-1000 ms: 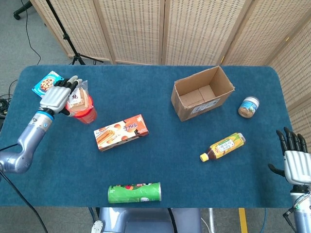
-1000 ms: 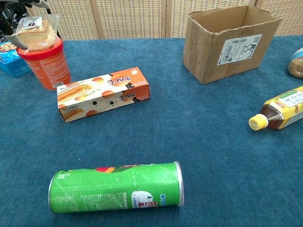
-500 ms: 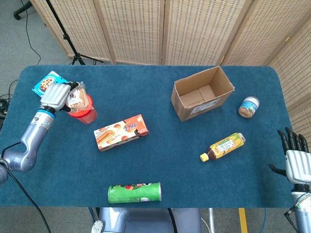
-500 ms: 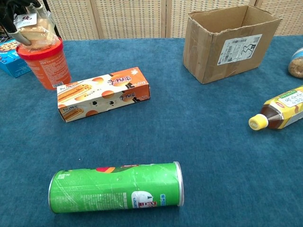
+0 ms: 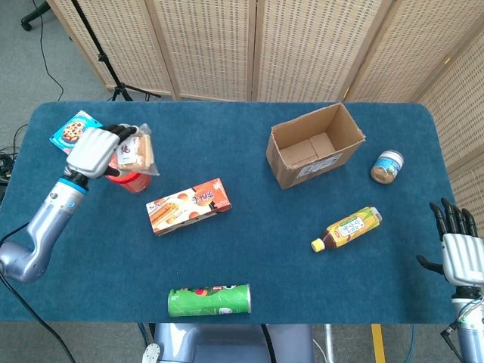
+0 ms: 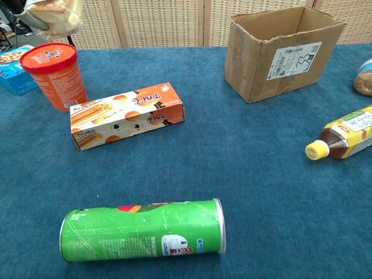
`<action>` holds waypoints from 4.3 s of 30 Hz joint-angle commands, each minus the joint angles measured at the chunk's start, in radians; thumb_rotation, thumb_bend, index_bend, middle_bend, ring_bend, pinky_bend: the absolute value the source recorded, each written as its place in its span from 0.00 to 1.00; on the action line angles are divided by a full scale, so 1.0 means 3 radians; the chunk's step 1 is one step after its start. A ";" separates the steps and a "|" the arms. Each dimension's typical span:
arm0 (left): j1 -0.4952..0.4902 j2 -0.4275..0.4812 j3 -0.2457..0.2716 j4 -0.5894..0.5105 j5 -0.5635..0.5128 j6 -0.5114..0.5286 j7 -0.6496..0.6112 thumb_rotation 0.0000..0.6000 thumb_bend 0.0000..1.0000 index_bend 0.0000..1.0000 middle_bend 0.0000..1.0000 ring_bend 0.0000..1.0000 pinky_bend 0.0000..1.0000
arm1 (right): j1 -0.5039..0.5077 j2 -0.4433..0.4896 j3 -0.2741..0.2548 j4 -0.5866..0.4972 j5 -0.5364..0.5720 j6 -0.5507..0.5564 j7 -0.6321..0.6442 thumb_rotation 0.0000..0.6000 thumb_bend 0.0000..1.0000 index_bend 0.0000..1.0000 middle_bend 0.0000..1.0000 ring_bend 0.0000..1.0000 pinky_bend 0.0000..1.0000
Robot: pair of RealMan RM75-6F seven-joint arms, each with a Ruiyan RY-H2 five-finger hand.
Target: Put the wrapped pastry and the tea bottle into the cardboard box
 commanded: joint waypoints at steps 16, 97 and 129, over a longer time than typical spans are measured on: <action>-0.0479 -0.0946 0.0690 0.0092 0.1826 0.0532 0.0067 1.00 0.15 0.57 0.53 0.42 0.53 | -0.0018 0.0041 0.0004 0.0004 0.0022 0.0009 0.0075 1.00 0.00 0.00 0.00 0.00 0.00; 0.1926 0.1063 0.0667 -0.1458 -0.0376 0.1628 -0.0145 1.00 0.00 0.00 0.00 0.00 0.00 | 0.2372 -0.0791 0.0315 -0.0754 -0.0054 -0.2603 -0.1341 1.00 0.00 0.00 0.00 0.00 0.00; 0.1971 0.1133 0.0488 -0.1444 -0.0390 0.1321 -0.0306 1.00 0.00 0.00 0.00 0.00 0.00 | 0.2648 -0.1040 0.0351 -0.0194 0.0081 -0.1779 -0.0884 1.00 0.57 0.66 0.60 0.47 0.44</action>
